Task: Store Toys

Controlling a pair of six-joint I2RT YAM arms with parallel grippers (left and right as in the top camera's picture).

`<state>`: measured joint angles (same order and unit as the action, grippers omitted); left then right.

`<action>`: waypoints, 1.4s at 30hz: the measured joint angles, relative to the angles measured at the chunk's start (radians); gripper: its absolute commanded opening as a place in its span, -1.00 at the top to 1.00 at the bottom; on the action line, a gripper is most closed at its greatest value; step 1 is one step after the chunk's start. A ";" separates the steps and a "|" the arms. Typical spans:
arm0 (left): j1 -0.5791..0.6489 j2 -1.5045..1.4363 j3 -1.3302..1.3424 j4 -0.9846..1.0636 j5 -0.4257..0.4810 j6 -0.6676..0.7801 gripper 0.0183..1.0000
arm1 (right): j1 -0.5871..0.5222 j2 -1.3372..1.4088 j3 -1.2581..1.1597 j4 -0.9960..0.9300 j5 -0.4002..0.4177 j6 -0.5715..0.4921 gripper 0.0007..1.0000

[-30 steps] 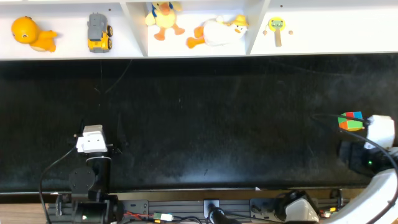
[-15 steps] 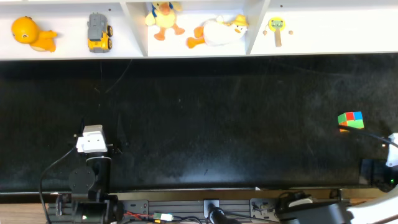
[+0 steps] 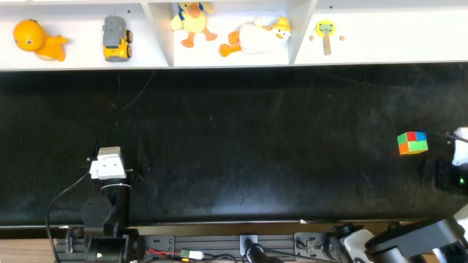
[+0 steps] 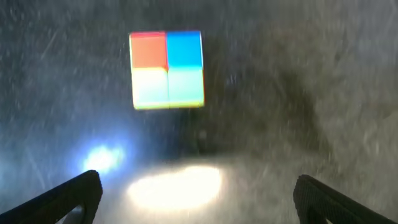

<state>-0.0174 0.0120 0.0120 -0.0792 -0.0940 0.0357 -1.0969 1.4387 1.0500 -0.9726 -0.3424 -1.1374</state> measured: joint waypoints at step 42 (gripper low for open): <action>0.000 0.000 0.000 0.000 0.000 0.000 -1.00 | 0.202 0.159 0.002 0.163 -0.026 0.220 -0.99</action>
<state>-0.0174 0.0120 0.0120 -0.0792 -0.0940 0.0357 -0.8951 1.5982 1.0515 -0.8093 -0.3679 -0.9169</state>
